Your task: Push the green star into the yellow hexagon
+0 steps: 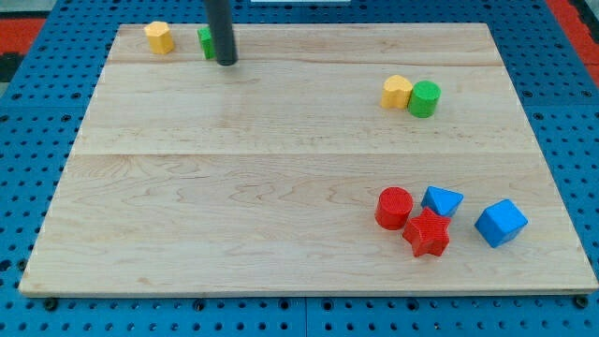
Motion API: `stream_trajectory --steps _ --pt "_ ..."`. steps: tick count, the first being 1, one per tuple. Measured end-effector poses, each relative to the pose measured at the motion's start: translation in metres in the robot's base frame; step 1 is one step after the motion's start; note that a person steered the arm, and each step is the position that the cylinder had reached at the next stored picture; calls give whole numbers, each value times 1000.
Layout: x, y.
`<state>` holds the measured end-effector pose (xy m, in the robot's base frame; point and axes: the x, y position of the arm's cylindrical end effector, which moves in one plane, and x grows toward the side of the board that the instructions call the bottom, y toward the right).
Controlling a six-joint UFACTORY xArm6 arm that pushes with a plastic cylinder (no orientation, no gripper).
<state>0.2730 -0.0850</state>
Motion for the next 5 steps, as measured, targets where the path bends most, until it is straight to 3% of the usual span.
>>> stream_trajectory --steps 1,2,3,4,5 --pt "-19 29" --pt "-36 -3" --pt "-36 -71" --pt "-7 -87" --pt "12 7"
